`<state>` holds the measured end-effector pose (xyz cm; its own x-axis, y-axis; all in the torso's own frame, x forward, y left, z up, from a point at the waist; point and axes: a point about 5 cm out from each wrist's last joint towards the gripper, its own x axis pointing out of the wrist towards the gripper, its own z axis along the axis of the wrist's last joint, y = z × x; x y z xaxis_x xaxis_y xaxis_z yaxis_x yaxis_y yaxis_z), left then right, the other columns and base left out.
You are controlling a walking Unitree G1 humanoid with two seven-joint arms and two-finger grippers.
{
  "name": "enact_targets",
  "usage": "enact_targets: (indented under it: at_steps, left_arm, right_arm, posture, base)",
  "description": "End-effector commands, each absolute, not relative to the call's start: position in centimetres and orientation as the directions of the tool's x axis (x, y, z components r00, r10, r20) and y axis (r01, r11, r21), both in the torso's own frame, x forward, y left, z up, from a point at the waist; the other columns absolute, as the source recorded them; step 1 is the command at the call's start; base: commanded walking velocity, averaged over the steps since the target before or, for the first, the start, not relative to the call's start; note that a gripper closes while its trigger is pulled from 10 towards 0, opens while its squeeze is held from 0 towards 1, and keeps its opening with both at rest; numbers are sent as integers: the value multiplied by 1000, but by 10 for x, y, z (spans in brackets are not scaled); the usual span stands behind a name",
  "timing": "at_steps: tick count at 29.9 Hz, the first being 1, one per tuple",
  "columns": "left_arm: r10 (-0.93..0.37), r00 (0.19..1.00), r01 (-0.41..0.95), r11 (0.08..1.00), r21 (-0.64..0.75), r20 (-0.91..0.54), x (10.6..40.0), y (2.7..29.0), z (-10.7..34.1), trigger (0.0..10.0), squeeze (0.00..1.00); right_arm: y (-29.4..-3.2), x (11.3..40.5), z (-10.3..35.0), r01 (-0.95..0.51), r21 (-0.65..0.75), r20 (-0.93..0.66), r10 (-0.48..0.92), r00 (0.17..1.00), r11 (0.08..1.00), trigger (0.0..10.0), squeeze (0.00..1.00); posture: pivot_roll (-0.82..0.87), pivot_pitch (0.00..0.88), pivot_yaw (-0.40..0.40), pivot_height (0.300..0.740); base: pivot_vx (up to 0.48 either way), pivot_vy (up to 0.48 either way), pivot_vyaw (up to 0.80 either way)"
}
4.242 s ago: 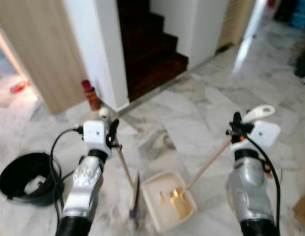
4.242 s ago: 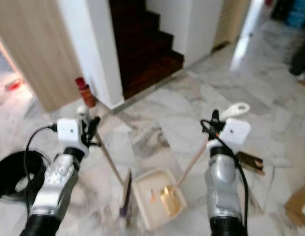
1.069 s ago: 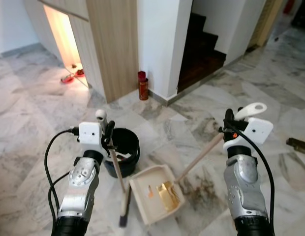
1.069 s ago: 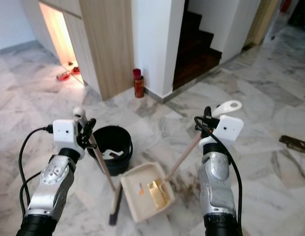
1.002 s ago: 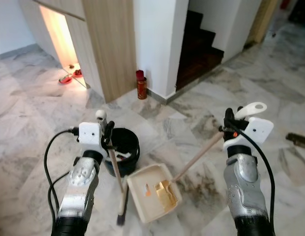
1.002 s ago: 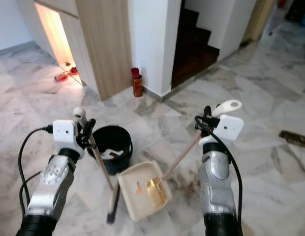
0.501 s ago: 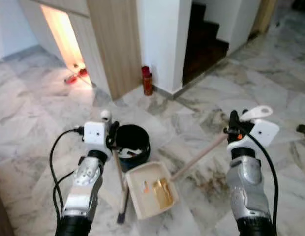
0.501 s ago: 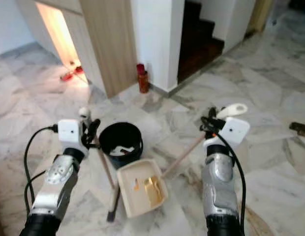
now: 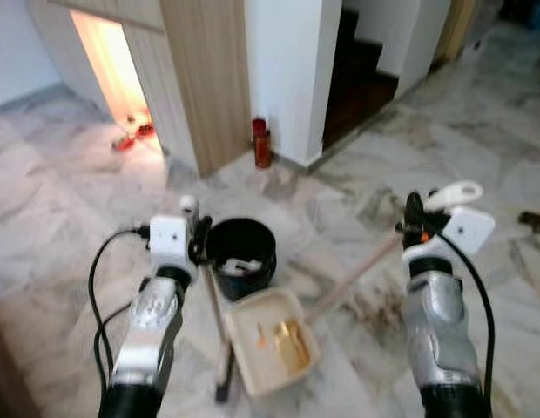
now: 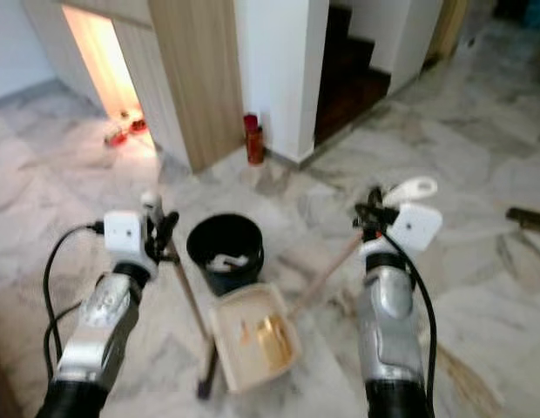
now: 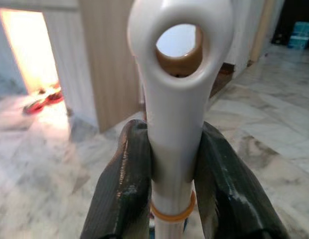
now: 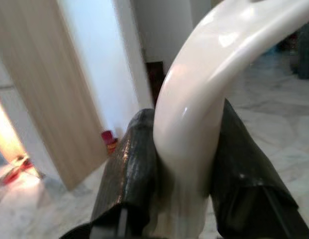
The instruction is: Sweep floor
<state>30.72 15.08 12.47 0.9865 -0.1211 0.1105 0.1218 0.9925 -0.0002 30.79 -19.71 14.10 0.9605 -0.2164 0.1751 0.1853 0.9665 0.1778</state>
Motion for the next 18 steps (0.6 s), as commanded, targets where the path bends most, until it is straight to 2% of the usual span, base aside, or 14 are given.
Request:
enact_targets:
  at_steps: [1,13,18]
  left_arm:
    - [-118,977,116,993,23,175,309,154,140,10000,0]
    - [-117,977,115,993,23,178,309,154,140,10000,0]
    - [-119,977,115,993,31,179,309,153,140,10000,0]
  right_arm:
    - [-187,311,158,138,216,241,-190,952,967,10000,0]
    - [-185,311,165,128,217,250,-182,951,968,10000,0]
    - [-184,312,175,121,228,273,-183,944,966,10000,0]
  posture:
    - [10,0,14,740]
    - [9,0,13,740]
    - [9,0,13,740]
  base:
    - [0,334,0]
    - [0,326,0]
    - [0,0,0]
